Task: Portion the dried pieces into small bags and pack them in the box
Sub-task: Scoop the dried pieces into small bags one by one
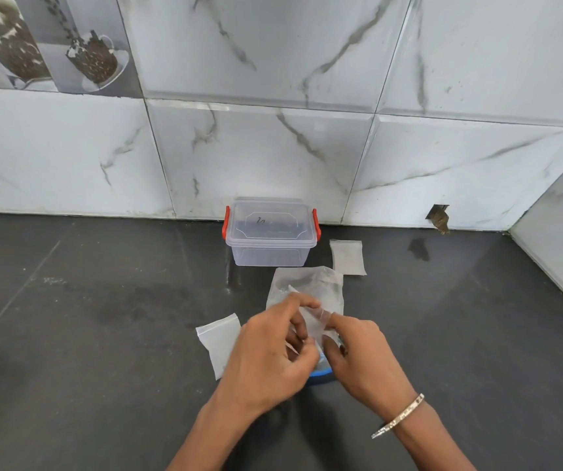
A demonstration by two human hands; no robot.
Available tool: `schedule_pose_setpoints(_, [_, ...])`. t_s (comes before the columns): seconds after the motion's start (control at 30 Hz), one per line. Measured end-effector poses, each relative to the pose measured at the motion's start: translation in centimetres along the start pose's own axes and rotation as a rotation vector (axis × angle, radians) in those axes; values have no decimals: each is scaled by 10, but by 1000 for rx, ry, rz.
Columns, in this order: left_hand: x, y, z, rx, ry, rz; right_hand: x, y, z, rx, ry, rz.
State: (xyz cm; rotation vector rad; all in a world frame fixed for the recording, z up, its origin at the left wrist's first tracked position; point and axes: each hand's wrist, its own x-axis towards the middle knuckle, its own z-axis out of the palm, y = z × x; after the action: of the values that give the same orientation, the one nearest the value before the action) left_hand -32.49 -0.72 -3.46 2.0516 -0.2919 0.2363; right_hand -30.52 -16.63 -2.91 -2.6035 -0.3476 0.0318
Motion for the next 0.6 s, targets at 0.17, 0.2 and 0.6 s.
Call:
schedule_pose_setpoints(0.17, [11, -11, -40, 308, -113, 121, -3, -7, -24, -250, -185, -246])
schedule_pose_setpoints(0.2, [15, -11, -47, 361, -218, 122, -3, -11, -28, -320, -211, -286])
schedule_pose_setpoints(0.6, [29, 0, -38, 130, -1010, -139, -13, -37, -39, -617, -157, -714])
